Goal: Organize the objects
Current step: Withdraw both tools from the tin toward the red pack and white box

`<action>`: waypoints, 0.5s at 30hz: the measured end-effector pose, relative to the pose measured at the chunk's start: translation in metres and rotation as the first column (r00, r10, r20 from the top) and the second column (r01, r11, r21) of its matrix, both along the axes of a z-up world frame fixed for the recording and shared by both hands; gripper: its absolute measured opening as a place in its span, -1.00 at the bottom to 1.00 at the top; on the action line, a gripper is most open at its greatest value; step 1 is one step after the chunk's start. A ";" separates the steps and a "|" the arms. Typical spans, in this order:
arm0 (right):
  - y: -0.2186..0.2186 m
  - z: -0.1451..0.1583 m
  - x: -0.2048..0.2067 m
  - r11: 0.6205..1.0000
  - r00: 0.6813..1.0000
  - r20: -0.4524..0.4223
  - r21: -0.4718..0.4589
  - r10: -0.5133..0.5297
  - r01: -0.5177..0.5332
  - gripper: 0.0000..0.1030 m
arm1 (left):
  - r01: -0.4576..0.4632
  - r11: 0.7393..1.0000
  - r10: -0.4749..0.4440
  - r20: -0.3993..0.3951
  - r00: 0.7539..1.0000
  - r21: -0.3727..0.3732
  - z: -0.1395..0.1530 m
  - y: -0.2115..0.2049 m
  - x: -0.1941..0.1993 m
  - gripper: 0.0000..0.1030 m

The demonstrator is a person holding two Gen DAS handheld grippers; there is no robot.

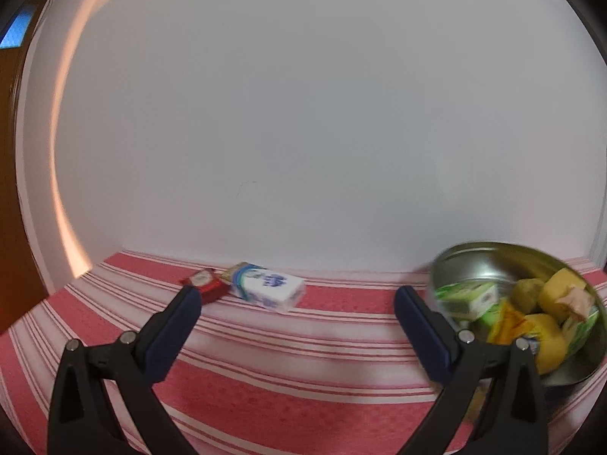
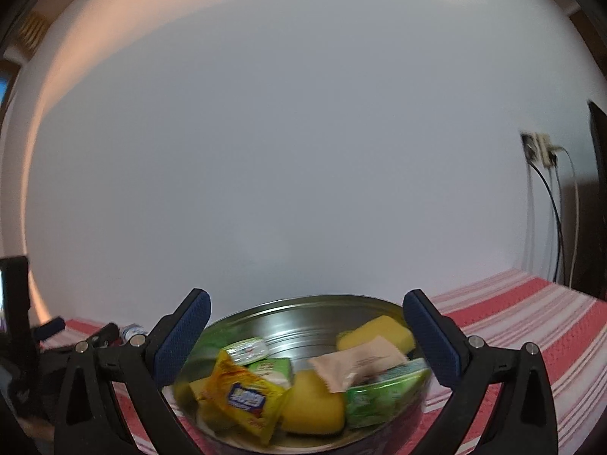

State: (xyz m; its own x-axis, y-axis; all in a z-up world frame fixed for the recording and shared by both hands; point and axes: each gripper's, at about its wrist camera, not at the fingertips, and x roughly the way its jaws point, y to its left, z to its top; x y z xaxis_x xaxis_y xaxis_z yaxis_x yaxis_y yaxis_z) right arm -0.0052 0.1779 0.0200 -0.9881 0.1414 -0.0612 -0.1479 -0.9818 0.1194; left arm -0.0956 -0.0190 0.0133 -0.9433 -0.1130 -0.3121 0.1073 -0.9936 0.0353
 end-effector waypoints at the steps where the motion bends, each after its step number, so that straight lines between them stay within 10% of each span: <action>1: -0.005 0.000 -0.001 1.000 1.000 0.008 0.014 0.011 -0.011 0.99 | -0.014 1.000 0.014 0.005 1.000 -0.008 0.000 -0.007 -0.003 0.99; 15: -0.104 -0.009 -0.049 0.977 0.976 0.072 0.037 0.207 -0.210 0.99 | -0.230 0.973 0.229 0.037 0.973 0.025 -0.006 -0.123 -0.028 0.99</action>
